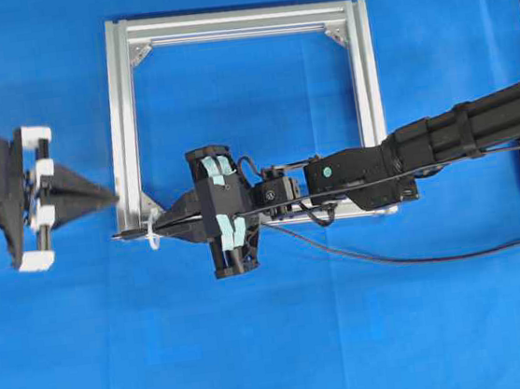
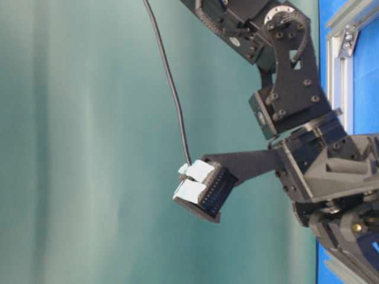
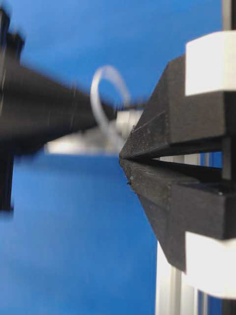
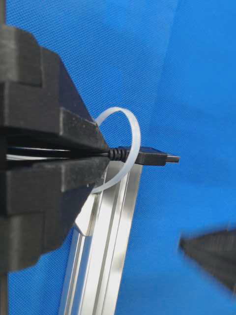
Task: Insert the wire through the string loop located on the left side.
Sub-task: 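Swing the left gripper over toward the plug tip beyond the loop, then open the left gripper around the plug and close on it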
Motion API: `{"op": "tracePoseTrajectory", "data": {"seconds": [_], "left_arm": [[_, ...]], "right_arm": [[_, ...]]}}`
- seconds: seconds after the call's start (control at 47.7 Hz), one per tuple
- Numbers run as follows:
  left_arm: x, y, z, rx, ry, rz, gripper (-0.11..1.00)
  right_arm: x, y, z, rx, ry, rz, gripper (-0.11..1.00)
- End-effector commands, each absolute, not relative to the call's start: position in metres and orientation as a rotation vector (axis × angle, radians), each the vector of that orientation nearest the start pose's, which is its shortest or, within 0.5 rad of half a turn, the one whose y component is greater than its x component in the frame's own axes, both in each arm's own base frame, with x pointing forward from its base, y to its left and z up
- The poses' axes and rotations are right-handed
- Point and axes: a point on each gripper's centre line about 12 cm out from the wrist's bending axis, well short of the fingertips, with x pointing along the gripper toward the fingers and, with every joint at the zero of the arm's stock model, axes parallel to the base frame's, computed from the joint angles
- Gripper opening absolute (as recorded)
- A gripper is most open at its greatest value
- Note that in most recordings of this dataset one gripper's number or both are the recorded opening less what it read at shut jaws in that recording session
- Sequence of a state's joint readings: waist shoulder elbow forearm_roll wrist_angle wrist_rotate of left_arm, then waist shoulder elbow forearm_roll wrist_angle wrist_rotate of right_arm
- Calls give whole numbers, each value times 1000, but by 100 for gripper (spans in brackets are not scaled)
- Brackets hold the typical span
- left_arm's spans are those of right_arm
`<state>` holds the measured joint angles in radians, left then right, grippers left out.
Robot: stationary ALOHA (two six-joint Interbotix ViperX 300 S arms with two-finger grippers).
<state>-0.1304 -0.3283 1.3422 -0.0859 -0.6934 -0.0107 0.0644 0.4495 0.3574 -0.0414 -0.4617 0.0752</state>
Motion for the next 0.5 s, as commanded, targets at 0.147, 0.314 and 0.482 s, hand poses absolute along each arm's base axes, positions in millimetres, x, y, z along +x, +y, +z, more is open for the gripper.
{"op": "tracePoseTrajectory", "data": {"seconds": [0.147,0.314,0.482], "left_arm": [[230,-45,145,-32,300,-157,0],[233,-47,144,-22,313,-161,0],[237,-45,143,-20,323,-150,0]], "right_arm": [[506,36,132,32,304,78,0],[507,36,133,34,301,77,0],[507,36,133,34,301,77,0]]}}
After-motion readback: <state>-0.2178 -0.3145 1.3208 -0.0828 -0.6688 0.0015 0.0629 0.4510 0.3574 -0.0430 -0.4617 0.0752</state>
